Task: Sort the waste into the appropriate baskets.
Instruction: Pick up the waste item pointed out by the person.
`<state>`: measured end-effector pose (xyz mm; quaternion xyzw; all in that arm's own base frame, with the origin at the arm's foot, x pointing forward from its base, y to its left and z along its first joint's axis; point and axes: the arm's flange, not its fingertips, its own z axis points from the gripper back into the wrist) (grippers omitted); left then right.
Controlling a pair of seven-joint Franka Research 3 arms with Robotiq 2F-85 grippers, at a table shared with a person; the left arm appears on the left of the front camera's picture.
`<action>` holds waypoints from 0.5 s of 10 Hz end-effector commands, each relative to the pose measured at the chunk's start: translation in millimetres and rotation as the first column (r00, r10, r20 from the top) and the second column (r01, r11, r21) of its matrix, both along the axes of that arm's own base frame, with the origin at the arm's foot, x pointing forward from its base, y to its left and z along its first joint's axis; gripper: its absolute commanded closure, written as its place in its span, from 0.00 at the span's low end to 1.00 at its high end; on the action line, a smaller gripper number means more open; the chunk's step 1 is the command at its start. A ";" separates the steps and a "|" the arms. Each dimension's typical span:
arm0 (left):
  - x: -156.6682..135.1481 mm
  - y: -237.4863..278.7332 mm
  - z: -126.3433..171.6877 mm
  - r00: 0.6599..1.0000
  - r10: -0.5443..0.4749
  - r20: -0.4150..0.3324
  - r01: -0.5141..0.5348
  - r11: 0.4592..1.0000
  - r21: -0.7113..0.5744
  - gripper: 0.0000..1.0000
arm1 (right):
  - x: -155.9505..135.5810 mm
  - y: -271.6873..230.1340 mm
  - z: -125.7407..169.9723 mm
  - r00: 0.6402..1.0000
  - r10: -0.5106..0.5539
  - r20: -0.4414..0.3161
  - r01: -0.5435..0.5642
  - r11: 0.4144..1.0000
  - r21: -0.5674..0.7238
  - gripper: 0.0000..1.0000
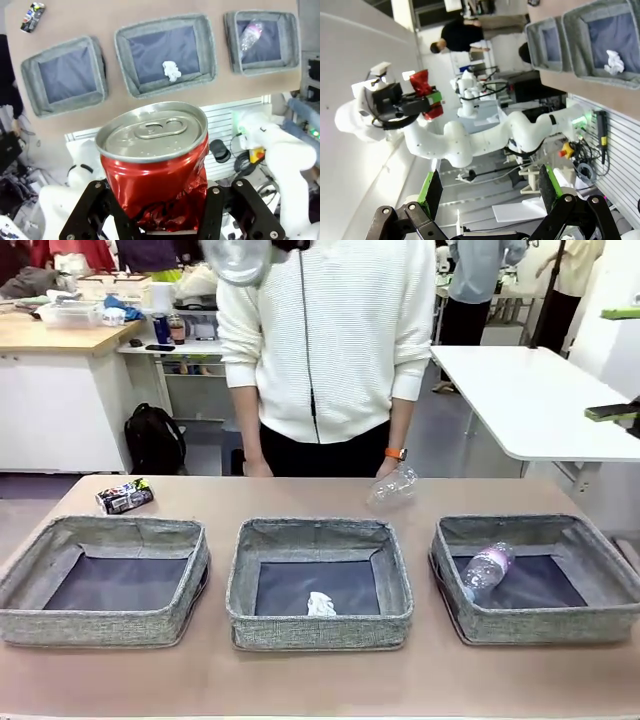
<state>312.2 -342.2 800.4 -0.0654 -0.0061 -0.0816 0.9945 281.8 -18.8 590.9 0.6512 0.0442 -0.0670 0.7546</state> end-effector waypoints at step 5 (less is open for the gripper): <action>23.8 -47.3 -6.1 0.998 -0.006 -0.068 0.007 1.000 0.019 1.00 | -0.5 -5.4 4.0 1.000 0.005 0.015 -0.005 1.000 0.015 0.00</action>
